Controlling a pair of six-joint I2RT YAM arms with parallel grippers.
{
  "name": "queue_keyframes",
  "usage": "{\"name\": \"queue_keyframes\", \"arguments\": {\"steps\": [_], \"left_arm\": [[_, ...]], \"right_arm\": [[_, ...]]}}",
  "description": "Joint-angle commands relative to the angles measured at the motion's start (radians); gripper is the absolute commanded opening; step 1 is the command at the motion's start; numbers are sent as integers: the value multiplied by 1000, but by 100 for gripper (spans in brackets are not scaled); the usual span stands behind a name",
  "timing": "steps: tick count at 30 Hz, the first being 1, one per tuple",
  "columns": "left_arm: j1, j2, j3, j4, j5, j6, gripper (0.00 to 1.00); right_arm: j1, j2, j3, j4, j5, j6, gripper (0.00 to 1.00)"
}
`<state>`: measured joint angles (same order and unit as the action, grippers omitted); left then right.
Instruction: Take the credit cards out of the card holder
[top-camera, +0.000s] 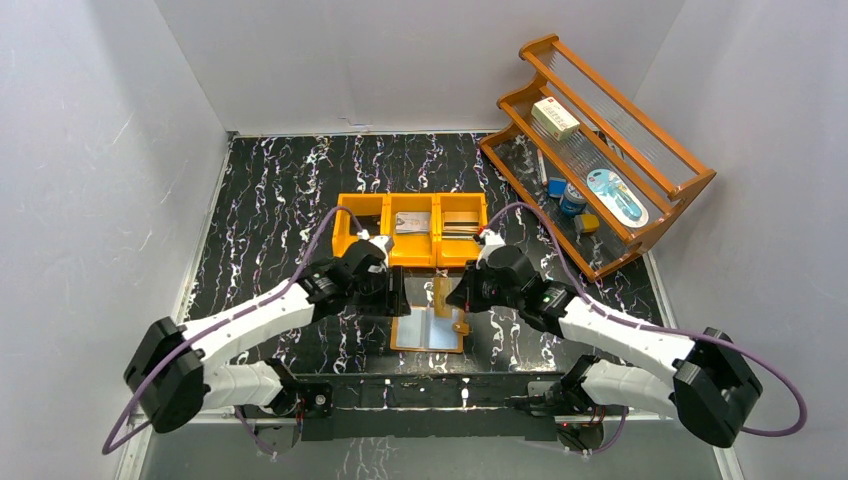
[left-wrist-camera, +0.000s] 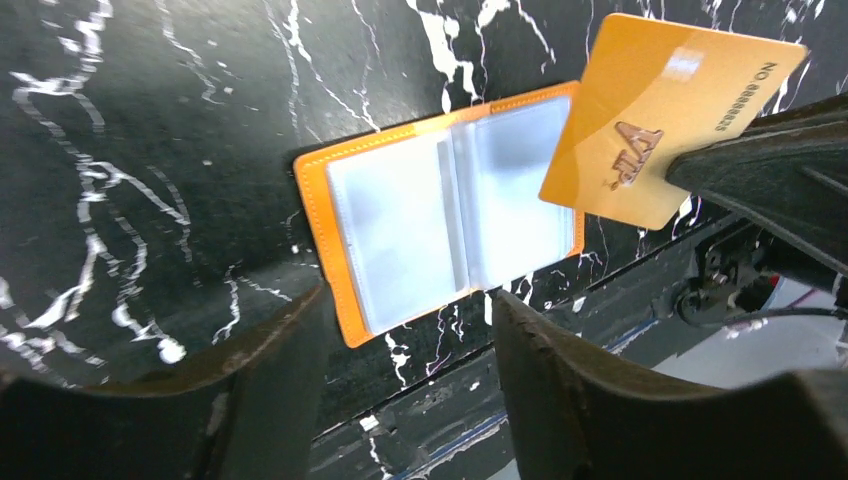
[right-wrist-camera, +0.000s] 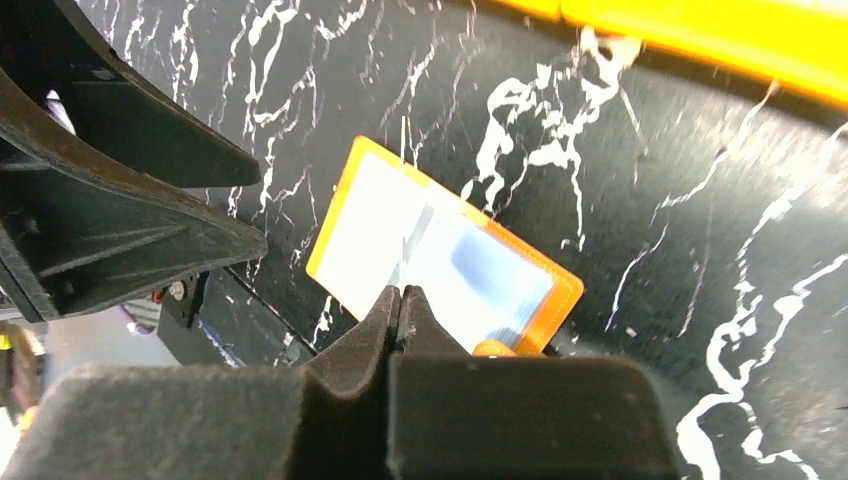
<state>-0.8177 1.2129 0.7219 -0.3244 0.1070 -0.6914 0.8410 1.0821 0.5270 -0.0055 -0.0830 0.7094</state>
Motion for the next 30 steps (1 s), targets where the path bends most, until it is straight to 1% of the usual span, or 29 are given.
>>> {"name": "queue_keyframes", "arguments": {"steps": [1,3,7,10,14,17,19,22,27,29,30], "left_arm": [[-2,-109,56,-119,-202,15,62],[-1,-146,64,-163,-296,11,73],[0,-212,81,-247,-426,12,90],[0,-245,91,-306,-513,20,98],[0,-267,113,-376,-605,42,98],[1,-275,124,-405,-662,62,98],[2,-279,126,-413,-688,79,98],[1,-284,117,-417,-711,100,98],[2,-300,85,-418,-732,95,98],[2,-313,70,-402,-728,89,99],[2,-318,58,-388,-722,88,98]], "right_arm": [[4,-61,103,-31,70,-232,0],[12,-82,130,-38,95,-342,0],[46,-114,173,-49,136,-548,0],[93,-134,189,-45,160,-693,0],[185,-118,220,-63,253,-875,0],[250,-64,257,-103,371,-1001,0],[274,-21,283,-122,471,-1065,0],[279,37,320,-132,574,-1140,0],[275,80,337,-81,715,-1288,0],[265,89,333,-46,744,-1345,0],[247,93,336,-40,727,-1358,0]]}}
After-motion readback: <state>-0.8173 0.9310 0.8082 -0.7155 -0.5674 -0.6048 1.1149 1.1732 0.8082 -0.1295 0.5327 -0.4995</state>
